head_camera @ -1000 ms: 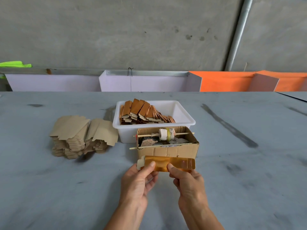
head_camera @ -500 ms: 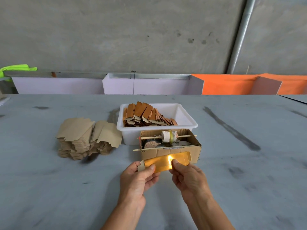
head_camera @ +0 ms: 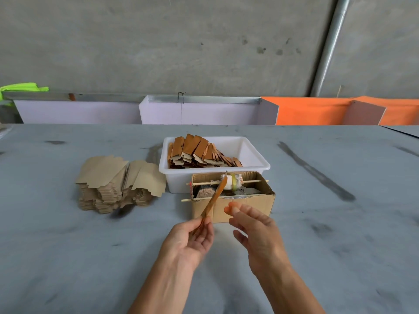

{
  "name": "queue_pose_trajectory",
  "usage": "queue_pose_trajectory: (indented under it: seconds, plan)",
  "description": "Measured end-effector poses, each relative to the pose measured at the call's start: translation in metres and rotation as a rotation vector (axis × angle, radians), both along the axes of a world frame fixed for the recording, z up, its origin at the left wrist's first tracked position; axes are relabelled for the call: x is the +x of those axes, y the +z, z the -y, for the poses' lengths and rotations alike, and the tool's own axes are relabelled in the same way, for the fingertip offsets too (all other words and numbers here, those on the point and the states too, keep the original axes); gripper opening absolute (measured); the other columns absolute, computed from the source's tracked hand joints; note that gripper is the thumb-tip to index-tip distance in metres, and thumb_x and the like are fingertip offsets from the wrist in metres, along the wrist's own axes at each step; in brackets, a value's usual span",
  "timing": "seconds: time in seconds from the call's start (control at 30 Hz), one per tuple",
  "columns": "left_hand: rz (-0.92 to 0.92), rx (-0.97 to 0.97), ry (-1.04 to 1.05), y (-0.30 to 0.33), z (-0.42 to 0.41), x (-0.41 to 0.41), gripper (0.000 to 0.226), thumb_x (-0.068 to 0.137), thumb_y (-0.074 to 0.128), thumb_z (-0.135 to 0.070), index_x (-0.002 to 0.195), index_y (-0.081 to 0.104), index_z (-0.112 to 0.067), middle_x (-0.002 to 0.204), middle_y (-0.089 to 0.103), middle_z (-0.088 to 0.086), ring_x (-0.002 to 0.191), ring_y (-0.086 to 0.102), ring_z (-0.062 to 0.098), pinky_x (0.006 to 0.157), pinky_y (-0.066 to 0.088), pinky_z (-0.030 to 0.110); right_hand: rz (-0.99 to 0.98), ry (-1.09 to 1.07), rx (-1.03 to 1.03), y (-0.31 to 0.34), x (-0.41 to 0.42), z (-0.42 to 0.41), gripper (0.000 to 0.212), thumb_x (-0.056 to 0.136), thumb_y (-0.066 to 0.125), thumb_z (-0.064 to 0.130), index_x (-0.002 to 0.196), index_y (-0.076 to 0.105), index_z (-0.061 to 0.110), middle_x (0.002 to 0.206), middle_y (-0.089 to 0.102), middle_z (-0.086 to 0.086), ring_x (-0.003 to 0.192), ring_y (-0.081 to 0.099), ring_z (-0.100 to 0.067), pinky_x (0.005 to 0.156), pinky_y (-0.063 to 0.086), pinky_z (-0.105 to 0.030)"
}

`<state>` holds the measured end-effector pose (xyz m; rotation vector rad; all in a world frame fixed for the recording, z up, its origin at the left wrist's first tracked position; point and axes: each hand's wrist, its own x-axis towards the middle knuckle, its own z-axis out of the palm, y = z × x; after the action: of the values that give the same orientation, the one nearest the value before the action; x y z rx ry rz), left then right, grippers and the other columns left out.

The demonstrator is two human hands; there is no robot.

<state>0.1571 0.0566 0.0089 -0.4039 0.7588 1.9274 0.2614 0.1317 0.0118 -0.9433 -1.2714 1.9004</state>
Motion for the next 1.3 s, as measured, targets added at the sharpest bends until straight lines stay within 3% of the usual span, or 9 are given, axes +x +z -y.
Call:
queue_pose_trajectory:
  seconds: [0.17, 0.27, 0.4, 0.53, 0.6, 0.7, 0.83, 1.13, 1.3]
  plan:
    - [-0.136, -0.074, 0.002, -0.003, -0.006, 0.004, 0.008, 0.087, 0.051, 0.011, 0.081, 0.055, 0.007, 0.048, 0.061, 0.017, 0.038, 0.062, 0.021, 0.039, 0.054, 0.030, -0.008, -0.039, 0.131, 0.003, -0.013, 0.015, 0.016, 0.080, 0.070, 0.006, 0.066, 0.073, 0.015, 0.060, 0.069, 0.004, 0.054, 0.061, 0.002, 0.053, 0.045, -0.013]
    - [-0.274, -0.123, 0.005, -0.006, -0.008, 0.009, 0.009, 0.084, 0.054, 0.012, 0.083, 0.054, 0.003, 0.053, 0.065, 0.016, 0.044, 0.065, 0.020, 0.043, 0.055, 0.029, -0.006, -0.037, 0.138, 0.007, -0.019, 0.017, 0.019, 0.082, 0.068, 0.005, 0.064, 0.071, 0.010, 0.055, 0.067, 0.002, 0.049, 0.059, 0.002, 0.046, 0.043, -0.007]
    - [-0.423, -0.221, 0.012, -0.007, -0.009, 0.011, 0.019, 0.079, 0.063, 0.011, 0.089, 0.054, -0.002, 0.070, 0.068, 0.021, 0.060, 0.068, 0.027, 0.051, 0.057, 0.033, 0.082, -0.010, 0.059, 0.010, -0.024, 0.010, 0.028, 0.091, 0.058, 0.015, 0.065, 0.067, 0.013, 0.055, 0.065, 0.003, 0.058, 0.056, -0.007, 0.063, 0.044, -0.023]
    - [-0.523, -0.270, -0.016, -0.004, -0.009, 0.010, 0.011, 0.077, 0.068, 0.005, 0.085, 0.063, -0.002, 0.087, 0.070, 0.020, 0.087, 0.065, 0.034, 0.063, 0.053, 0.037, 0.111, 0.071, -0.015, 0.016, -0.025, 0.002, 0.031, 0.094, 0.054, 0.021, 0.068, 0.067, 0.014, 0.058, 0.066, 0.002, 0.065, 0.060, -0.012, 0.071, 0.048, -0.030]
    - [-0.514, -0.260, -0.001, 0.001, -0.009, 0.009, 0.010, 0.079, 0.067, 0.004, 0.084, 0.063, -0.003, 0.085, 0.070, 0.019, 0.082, 0.068, 0.032, 0.064, 0.054, 0.037, 0.105, 0.089, -0.034, 0.020, -0.024, -0.003, 0.031, 0.092, 0.057, 0.026, 0.066, 0.070, 0.014, 0.063, 0.066, 0.000, 0.070, 0.059, -0.015, 0.074, 0.048, -0.033]
    - [-0.490, -0.228, 0.021, 0.008, -0.010, 0.004, 0.010, 0.081, 0.065, 0.004, 0.087, 0.062, -0.003, 0.081, 0.071, 0.018, 0.071, 0.069, 0.029, 0.063, 0.054, 0.036, 0.089, 0.042, -0.021, 0.023, -0.021, -0.012, 0.023, 0.091, 0.059, 0.027, 0.082, 0.074, 0.012, 0.078, 0.074, -0.001, 0.079, 0.061, -0.015, 0.074, 0.046, -0.033]
    - [-0.543, -0.241, 0.053, 0.012, -0.014, 0.001, 0.009, 0.082, 0.064, 0.003, 0.086, 0.062, -0.005, 0.085, 0.071, 0.018, 0.073, 0.070, 0.028, 0.062, 0.054, 0.035, 0.080, -0.006, 0.015, 0.024, -0.023, -0.017, 0.018, 0.091, 0.059, 0.023, 0.087, 0.074, 0.013, 0.082, 0.074, -0.002, 0.079, 0.060, -0.015, 0.073, 0.046, -0.033]
    - [-0.776, -0.344, 0.035, 0.021, -0.030, -0.005, 0.005, 0.079, 0.071, -0.007, 0.076, 0.067, -0.008, 0.080, 0.071, 0.015, 0.079, 0.068, 0.030, 0.068, 0.056, 0.038, 0.087, 0.030, 0.000, 0.036, -0.048, -0.031, 0.021, 0.087, 0.064, 0.009, 0.066, 0.059, 0.009, 0.045, 0.058, 0.005, 0.040, 0.052, -0.002, 0.063, 0.043, -0.029]
    - [-0.959, -0.448, 0.044, 0.032, -0.053, -0.031, 0.015, 0.080, 0.071, -0.010, 0.066, 0.066, -0.014, 0.074, 0.067, 0.008, 0.072, 0.062, 0.023, 0.048, 0.047, 0.027, 0.164, 0.019, 0.022, 0.050, -0.070, -0.051, 0.013, 0.087, 0.065, 0.011, 0.076, 0.063, 0.006, 0.049, 0.061, 0.000, 0.036, 0.053, -0.005, 0.044, 0.043, -0.021]
